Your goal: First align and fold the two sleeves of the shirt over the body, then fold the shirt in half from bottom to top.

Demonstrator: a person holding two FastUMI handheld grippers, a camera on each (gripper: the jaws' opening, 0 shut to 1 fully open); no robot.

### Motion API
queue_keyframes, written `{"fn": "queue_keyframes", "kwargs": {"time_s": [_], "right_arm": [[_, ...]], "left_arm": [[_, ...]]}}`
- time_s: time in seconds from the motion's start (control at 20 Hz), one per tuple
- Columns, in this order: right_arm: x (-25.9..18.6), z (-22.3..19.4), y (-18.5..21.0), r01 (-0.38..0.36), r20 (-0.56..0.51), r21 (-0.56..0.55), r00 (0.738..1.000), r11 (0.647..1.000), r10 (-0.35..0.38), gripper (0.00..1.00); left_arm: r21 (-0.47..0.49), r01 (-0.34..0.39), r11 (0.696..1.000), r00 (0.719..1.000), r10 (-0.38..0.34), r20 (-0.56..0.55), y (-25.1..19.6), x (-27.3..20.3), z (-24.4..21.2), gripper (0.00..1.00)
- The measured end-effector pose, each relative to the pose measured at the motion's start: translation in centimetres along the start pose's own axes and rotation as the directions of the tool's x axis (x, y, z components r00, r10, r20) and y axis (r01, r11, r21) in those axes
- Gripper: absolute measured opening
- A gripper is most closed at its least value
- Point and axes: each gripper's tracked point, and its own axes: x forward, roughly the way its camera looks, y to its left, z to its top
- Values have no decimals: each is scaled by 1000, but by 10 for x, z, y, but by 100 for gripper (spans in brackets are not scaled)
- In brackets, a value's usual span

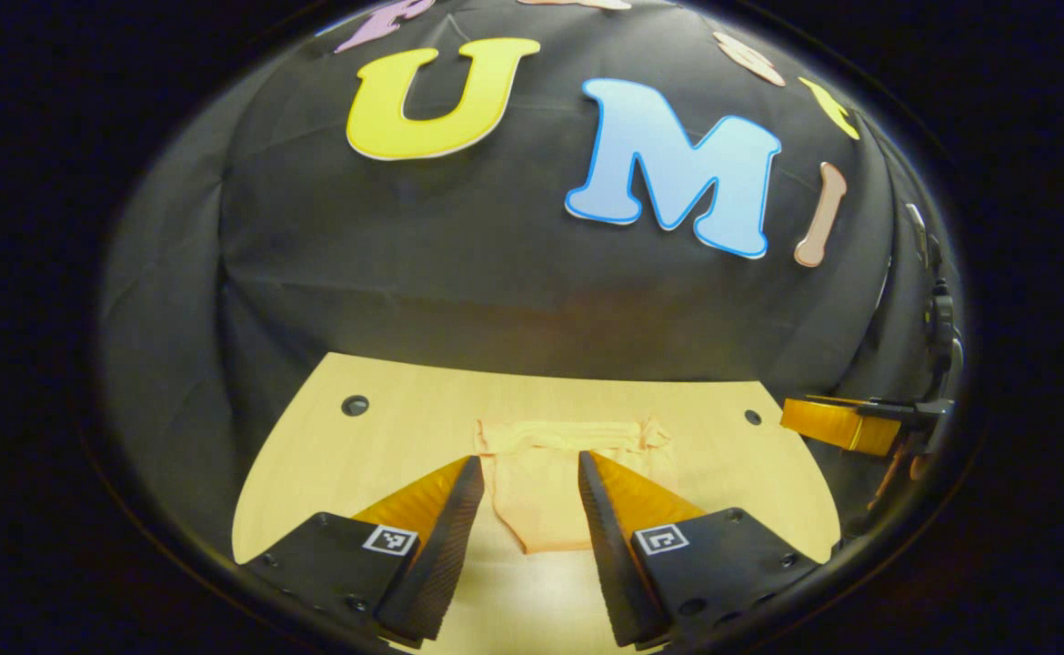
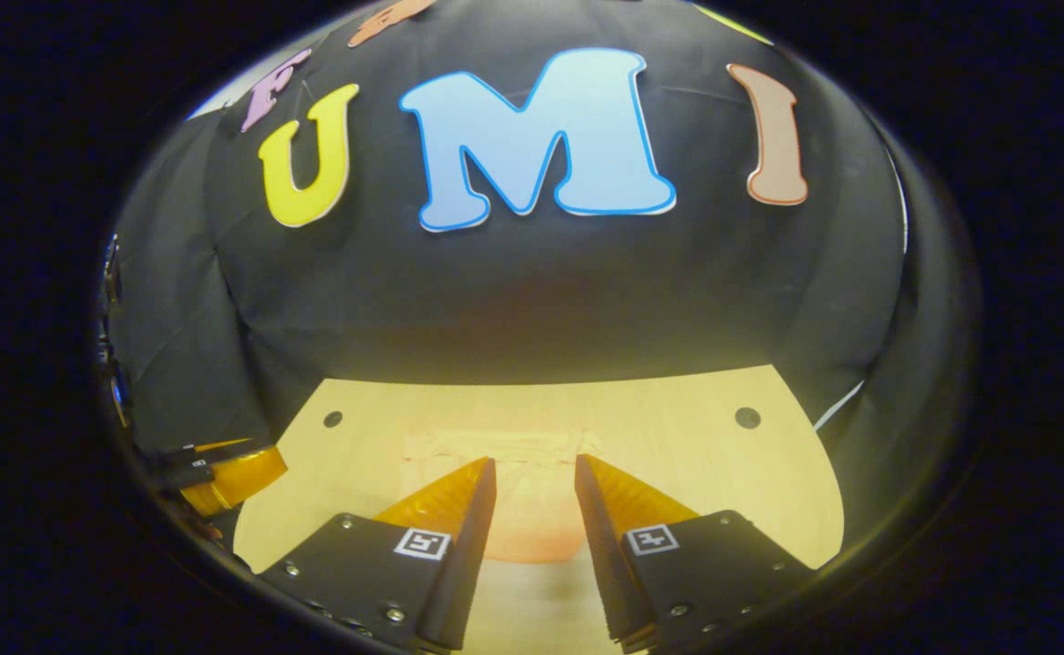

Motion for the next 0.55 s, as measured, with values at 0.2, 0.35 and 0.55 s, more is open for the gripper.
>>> {"fn": "queue_keyframes", "kwargs": {"time_s": [0.2,0.35,0.55], "right_arm": [[-44,-13,15,-13,33,12,999,1000,13,55],[-70,-31,26,-22,40,35,999,999,21,55],[-92,-48,26,6,66,35,998,999,-9,56]], "left_arm": [[8,-3,1000,999,3,32,-6,-45,-10,67],[-12,-11,1000,999,12,46,-4,-70,-22,72],[-12,0,1000,997,1,77,-2,-93,-27,77]]}}
